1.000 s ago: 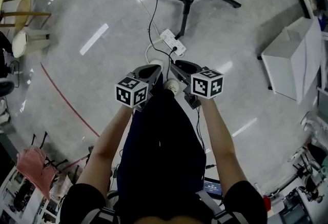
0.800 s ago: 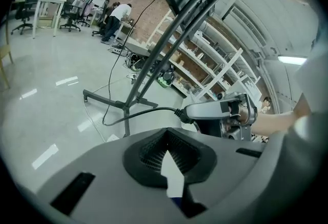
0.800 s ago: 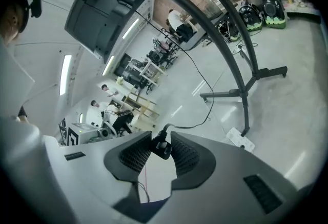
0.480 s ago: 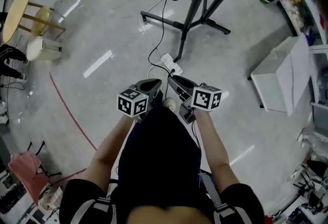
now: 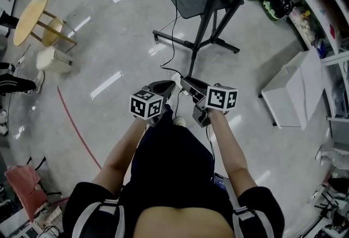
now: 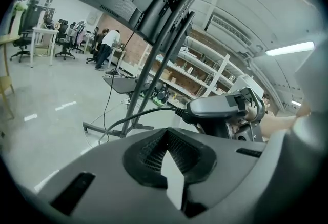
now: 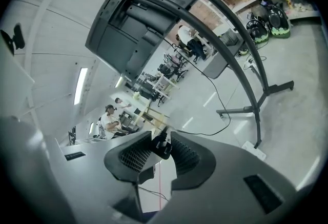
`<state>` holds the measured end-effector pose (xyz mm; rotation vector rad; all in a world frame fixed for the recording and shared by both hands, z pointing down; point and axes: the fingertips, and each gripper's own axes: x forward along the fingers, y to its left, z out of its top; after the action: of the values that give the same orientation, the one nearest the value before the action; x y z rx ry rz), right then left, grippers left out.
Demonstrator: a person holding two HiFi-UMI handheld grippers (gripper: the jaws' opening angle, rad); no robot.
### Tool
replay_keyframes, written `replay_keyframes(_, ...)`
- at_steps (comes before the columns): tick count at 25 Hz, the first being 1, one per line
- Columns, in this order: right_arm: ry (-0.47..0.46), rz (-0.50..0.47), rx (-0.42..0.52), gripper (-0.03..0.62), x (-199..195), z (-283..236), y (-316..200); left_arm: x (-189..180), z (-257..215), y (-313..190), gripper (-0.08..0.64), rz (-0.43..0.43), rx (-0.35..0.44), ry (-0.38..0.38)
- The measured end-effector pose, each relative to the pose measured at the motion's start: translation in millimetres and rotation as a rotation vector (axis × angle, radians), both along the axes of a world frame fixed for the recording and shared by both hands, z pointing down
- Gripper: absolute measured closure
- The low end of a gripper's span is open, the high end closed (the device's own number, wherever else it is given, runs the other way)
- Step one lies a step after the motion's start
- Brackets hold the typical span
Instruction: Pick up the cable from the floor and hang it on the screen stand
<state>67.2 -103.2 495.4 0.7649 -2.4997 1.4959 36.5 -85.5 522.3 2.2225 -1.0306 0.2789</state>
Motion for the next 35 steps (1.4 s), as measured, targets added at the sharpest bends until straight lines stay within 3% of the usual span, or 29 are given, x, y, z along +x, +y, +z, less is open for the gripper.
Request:
replay_keyframes(19, -0.066, 0.022, 0.064, 0.46, -14, -73, 15, -7, -47, 18, 0.554, -0.035, 0.053, 0.012)
replay_keyframes(25, -0.12, 0.015, 0.073, 0.459, -28, -103, 8, -14, -72, 10, 0.554, -0.053, 0.108, 0.038)
replay_keyframes(35, -0.23, 0.045, 0.08, 0.459, -41, -160, -39, -25, -115, -34, 0.554, -0.024, 0.211, 0.017)
